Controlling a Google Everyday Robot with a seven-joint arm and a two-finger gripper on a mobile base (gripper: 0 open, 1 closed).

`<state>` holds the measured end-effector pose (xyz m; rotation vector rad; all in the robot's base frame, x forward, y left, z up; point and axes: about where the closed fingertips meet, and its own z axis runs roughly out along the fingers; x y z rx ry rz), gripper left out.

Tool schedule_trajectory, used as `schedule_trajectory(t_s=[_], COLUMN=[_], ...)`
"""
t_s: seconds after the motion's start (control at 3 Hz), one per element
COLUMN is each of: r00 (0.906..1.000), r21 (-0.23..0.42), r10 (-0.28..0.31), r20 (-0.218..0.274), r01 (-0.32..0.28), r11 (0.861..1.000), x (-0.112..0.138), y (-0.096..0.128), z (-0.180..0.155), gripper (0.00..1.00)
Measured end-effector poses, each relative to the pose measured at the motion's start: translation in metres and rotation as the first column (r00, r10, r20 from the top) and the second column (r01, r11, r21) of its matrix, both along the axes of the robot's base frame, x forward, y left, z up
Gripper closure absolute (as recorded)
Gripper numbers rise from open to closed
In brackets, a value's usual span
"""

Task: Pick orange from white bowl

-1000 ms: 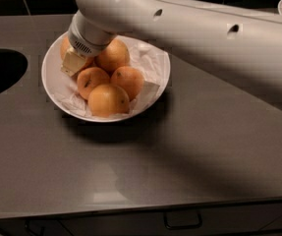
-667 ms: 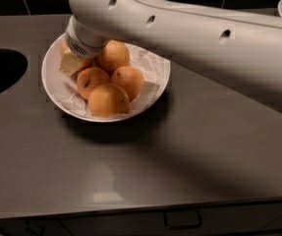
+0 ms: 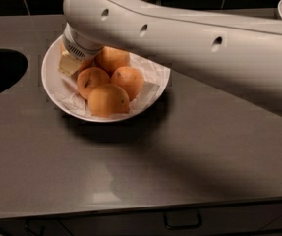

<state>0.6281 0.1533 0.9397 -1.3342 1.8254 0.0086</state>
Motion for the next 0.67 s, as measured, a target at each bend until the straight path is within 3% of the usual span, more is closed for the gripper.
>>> schedule_trajectory(t_s=[0.33,0.67], r00=[1.0000,1.0000], r21=[-0.040,-0.040], r10=[-0.005,-0.005], r20=[0.001,0.001], r01=[0.005,0.005], r11=[0.999,0.999], x=[-0.0019,-0.0019], y=[-0.0004,-0.0004], z=[-0.0006,-0.0006], gripper=[0.46,0.69])
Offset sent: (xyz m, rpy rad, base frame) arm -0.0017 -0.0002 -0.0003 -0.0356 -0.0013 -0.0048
